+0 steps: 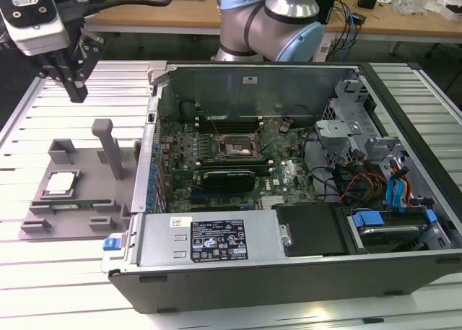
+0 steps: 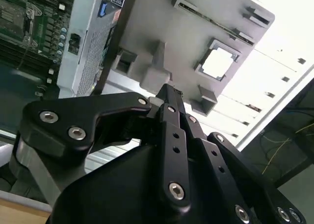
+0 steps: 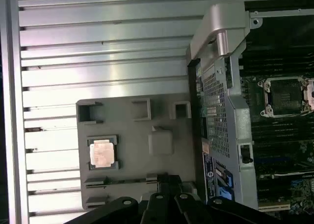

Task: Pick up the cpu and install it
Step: 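Reach for the cpu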

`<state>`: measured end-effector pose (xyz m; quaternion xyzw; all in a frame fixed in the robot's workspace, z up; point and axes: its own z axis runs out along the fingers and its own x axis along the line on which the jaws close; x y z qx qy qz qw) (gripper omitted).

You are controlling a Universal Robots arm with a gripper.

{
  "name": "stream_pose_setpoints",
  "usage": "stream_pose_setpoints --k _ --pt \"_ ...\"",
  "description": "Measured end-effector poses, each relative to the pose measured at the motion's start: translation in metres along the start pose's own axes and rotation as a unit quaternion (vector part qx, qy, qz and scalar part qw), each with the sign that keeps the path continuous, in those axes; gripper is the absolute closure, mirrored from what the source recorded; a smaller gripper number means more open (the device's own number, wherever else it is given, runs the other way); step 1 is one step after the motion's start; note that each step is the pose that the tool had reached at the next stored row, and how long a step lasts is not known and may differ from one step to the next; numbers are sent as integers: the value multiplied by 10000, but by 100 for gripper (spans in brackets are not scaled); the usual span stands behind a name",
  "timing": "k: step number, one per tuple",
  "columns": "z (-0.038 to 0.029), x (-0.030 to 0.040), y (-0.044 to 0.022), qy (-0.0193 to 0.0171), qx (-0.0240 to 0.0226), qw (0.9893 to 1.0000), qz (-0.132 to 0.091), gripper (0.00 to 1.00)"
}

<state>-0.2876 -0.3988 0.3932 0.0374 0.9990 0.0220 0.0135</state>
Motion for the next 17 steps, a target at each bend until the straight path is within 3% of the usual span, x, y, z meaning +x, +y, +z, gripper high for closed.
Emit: stream_pose_setpoints --k 3,5,10,17 --pt "-4 136 -10 0 1 10000 1 89" --pt "-5 178 -13 0 1 10000 0 89" --pt "-11 361 -27 0 2 10000 0 89" --pt "-15 525 -39 0 3 10000 0 89"
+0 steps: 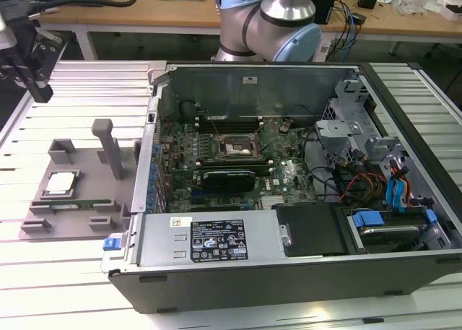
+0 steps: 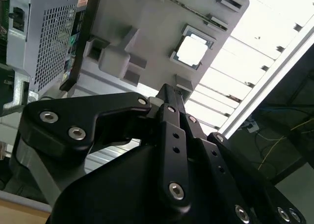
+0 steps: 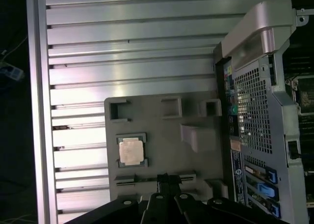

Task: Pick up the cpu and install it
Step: 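Reach for the cpu, then pick up the cpu and move it towards the insertion slot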

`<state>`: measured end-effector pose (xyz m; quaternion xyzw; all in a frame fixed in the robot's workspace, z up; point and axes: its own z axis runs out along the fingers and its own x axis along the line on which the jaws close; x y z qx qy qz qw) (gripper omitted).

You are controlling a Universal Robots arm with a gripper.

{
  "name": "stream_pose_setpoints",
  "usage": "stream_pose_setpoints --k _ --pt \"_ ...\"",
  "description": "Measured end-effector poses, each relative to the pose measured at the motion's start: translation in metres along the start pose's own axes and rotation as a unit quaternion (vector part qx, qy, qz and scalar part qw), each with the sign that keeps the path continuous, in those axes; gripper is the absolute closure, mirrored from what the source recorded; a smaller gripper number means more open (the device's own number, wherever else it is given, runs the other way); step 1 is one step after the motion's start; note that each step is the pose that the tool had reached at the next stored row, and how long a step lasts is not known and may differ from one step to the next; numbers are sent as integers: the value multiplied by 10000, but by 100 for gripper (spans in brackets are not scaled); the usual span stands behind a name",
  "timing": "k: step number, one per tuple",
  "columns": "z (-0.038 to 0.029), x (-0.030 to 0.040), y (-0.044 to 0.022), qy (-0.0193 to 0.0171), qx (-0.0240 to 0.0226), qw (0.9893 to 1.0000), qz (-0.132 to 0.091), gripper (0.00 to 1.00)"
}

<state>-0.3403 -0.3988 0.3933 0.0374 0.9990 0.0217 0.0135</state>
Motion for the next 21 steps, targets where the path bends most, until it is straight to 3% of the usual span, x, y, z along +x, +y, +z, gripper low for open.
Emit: stream_pose_setpoints --k 6,21 --pt "-4 152 -11 0 0 10000 0 89" --pt "-5 166 -12 0 0 10000 0 89"
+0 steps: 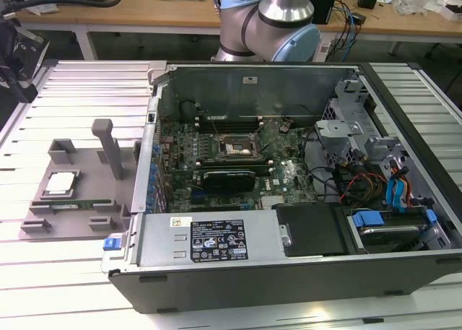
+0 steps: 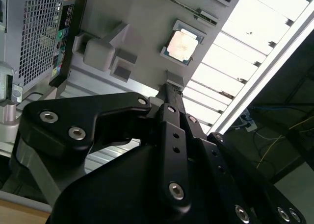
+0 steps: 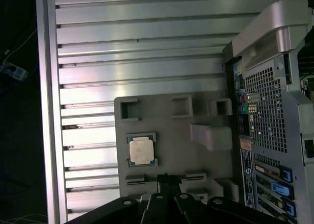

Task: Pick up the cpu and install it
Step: 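Pick up the cpu and move it towards the insertion slot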

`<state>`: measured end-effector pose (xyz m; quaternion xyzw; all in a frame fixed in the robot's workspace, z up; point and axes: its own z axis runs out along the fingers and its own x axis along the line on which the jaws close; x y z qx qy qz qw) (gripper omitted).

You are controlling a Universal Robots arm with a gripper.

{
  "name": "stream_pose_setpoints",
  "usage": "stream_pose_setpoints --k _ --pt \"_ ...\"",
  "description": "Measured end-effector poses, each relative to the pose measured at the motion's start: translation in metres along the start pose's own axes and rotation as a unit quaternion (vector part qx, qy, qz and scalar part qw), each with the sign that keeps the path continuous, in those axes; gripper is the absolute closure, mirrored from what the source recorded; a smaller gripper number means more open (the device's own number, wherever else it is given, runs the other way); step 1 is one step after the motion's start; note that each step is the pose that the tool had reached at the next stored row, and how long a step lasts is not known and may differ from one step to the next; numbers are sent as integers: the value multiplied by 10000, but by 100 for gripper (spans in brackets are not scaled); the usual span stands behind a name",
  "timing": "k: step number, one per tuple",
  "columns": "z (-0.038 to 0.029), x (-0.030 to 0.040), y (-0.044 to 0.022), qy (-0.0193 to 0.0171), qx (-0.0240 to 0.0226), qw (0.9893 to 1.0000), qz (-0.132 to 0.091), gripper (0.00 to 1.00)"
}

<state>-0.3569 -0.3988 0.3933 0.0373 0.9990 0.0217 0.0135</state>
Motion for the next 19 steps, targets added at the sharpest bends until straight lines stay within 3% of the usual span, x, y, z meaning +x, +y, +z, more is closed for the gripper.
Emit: stream_pose_setpoints --k 7,9,15,19 --pt "0 3 0 0 0 10000 0 40" --pt "0 4 0 0 0 10000 0 16" --pt "0 28 -2 1 41 9999 -93 16" --pt "8 51 -2 4 40 9998 -181 16"
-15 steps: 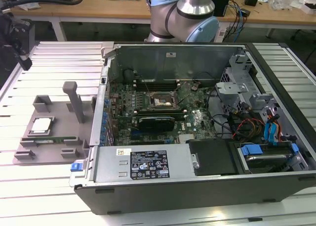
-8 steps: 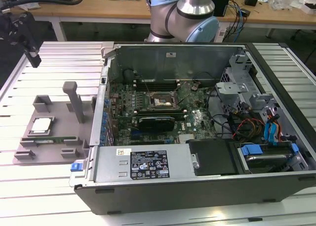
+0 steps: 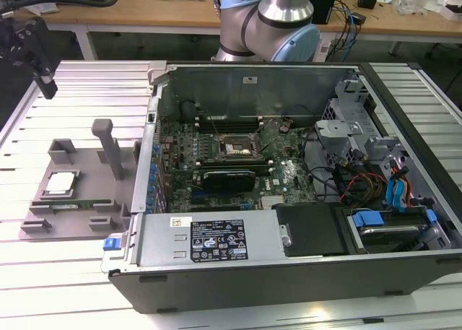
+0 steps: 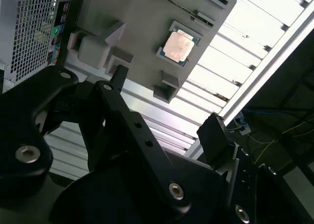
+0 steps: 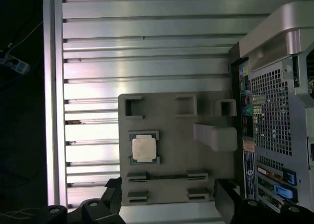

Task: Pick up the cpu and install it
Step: 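Pick up the cpu and move it towards the insertion slot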

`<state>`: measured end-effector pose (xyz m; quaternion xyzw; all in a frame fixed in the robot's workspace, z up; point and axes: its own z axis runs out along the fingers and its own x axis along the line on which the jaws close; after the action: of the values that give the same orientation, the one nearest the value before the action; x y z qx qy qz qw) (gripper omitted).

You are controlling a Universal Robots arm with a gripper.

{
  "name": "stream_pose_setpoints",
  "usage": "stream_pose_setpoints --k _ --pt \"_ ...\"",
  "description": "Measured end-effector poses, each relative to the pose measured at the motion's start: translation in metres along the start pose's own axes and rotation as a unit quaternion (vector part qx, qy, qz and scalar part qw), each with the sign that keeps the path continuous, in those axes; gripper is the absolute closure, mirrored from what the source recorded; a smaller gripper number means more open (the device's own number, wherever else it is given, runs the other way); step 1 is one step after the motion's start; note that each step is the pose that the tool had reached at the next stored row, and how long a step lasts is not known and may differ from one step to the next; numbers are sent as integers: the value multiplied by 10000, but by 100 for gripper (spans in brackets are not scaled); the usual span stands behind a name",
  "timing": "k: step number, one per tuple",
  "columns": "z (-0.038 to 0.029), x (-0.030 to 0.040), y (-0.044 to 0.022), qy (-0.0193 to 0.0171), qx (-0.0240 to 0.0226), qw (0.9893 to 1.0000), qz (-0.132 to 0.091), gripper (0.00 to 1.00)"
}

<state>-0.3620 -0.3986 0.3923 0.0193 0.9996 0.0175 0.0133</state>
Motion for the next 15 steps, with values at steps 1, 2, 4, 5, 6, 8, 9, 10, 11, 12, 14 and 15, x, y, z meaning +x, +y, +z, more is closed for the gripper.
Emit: stream_pose_setpoints --k 1,2,4,5,6,8,9,10,11,12,14,15 --pt "3 3 -1 0 0 10000 -1 16" --pt "6 4 -1 1 0 10000 -1 16" --pt "17 5 -1 1 0 10000 0 16" --pt "20 5 -1 1 0 10000 -1 16" --pt "23 5 -1 0 0 10000 0 16" --pt "28 6 -1 0 0 10000 0 16" --pt "30 6 -2 0 0 10000 0 16" --pt "34 6 -2 0 0 10000 0 16" --pt "39 6 -2 0 0 10000 0 16" --pt "44 6 -2 0 0 10000 0 16" --pt "53 7 -2 0 0 10000 0 16" --pt "59 7 -2 0 0 10000 0 16"
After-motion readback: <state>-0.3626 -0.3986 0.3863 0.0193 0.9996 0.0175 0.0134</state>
